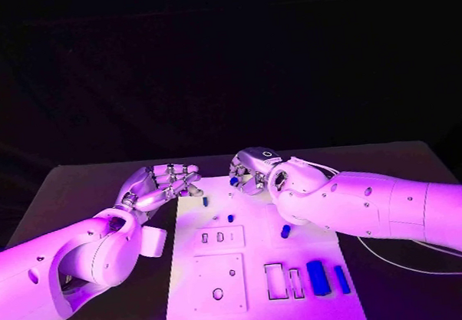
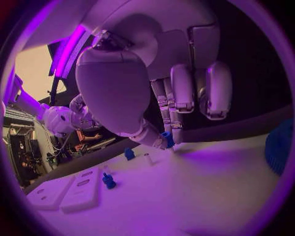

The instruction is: Assemble the parts on the task board

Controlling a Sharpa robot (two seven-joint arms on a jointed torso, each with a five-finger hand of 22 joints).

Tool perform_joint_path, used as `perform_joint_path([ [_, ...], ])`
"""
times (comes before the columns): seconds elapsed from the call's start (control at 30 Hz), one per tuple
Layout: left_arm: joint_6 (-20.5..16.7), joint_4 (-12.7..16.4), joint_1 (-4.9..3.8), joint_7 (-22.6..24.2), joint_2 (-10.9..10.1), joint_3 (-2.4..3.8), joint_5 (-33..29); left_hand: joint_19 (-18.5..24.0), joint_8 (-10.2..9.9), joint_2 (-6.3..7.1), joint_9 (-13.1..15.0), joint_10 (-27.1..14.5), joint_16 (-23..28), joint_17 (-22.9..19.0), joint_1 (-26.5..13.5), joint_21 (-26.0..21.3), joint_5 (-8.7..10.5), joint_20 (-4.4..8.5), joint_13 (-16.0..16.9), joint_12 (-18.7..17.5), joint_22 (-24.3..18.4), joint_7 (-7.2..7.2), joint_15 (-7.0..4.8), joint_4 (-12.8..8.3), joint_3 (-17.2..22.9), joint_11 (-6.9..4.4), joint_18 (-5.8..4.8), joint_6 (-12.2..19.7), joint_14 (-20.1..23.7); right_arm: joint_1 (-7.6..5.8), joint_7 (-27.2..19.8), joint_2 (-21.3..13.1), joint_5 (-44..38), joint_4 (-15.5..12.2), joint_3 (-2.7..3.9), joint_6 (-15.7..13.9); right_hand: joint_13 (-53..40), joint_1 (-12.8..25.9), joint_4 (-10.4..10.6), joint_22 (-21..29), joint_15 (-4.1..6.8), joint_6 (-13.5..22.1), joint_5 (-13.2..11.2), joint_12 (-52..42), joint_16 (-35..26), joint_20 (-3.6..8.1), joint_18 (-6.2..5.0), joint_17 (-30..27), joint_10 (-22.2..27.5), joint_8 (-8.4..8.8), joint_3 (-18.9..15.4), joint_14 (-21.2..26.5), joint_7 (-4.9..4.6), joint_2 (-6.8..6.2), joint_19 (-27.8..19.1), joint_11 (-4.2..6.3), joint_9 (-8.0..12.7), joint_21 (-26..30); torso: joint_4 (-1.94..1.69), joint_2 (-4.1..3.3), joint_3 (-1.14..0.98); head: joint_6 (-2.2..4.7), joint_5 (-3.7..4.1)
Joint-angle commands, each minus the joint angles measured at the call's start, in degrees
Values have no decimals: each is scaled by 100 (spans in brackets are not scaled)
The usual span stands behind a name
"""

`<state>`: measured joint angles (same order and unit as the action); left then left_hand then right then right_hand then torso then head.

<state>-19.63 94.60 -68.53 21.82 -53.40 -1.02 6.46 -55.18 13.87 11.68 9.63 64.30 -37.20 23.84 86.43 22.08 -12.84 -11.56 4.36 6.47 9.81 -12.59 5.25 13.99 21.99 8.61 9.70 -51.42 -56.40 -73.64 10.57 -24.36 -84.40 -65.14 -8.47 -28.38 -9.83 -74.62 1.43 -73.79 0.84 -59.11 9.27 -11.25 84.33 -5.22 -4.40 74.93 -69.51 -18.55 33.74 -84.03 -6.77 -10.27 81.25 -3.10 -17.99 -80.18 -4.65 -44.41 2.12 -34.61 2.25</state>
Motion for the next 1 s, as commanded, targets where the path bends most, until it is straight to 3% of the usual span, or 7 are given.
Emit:
perform_joint_path([
  [0.03,106,10,-14,23,9,5,16,-2,-14,-2,6,-29,-25,6,-14,28,24,17,-9,-26,6,-13,8,-4,34,19,59,44,46,17,6,24,-49,8,-8,123,-12,18,-7,9,12,-10,11,-18,15,9,80,202,7,-8,18,-360,-20,7,-49,-18,-210,39,3,-3,4,4,-8],
  [0.47,119,11,-21,17,6,5,16,10,-15,-2,10,-33,-38,12,-20,39,25,16,-9,-30,13,-17,12,-9,41,22,57,52,61,17,48,61,-77,26,-8,83,-19,57,2,28,-3,52,10,5,14,-1,76,194,34,14,20,-358,-41,-20,-65,-37,-226,57,3,-4,5,3,-13],
  [0.6,124,11,-23,12,7,5,16,10,-15,-2,10,-33,-38,12,-20,39,25,16,-9,-30,13,-17,12,-9,41,22,57,52,61,16,33,73,-60,39,-8,71,-17,103,17,69,-34,162,13,68,13,-25,67,180,125,68,38,-353,-81,-60,-96,-76,-239,92,2,-7,3,9,-11],
  [0.73,126,9,-25,10,6,5,15,10,-15,-2,10,-33,-38,12,-20,39,25,16,-9,-30,13,-17,12,-9,41,22,57,52,61,14,18,88,-29,68,-8,78,33,192,50,339,-140,471,15,254,-65,-111,7,-9,428,256,72,-303,-202,-194,-272,-202,-230,294,-1,-6,5,13,-7],
  [1.0,127,6,-29,7,9,5,14,10,-15,-2,10,-33,-38,12,-20,39,25,16,-9,-30,13,-17,12,-9,41,22,57,52,61,12,8,105,4,87,-8,72,54,212,56,477,-170,554,10,298,-112,-148,-25,-116,524,315,78,-274,-228,-244,-358,-238,-237,402,-3,-7,2,20,2],
])
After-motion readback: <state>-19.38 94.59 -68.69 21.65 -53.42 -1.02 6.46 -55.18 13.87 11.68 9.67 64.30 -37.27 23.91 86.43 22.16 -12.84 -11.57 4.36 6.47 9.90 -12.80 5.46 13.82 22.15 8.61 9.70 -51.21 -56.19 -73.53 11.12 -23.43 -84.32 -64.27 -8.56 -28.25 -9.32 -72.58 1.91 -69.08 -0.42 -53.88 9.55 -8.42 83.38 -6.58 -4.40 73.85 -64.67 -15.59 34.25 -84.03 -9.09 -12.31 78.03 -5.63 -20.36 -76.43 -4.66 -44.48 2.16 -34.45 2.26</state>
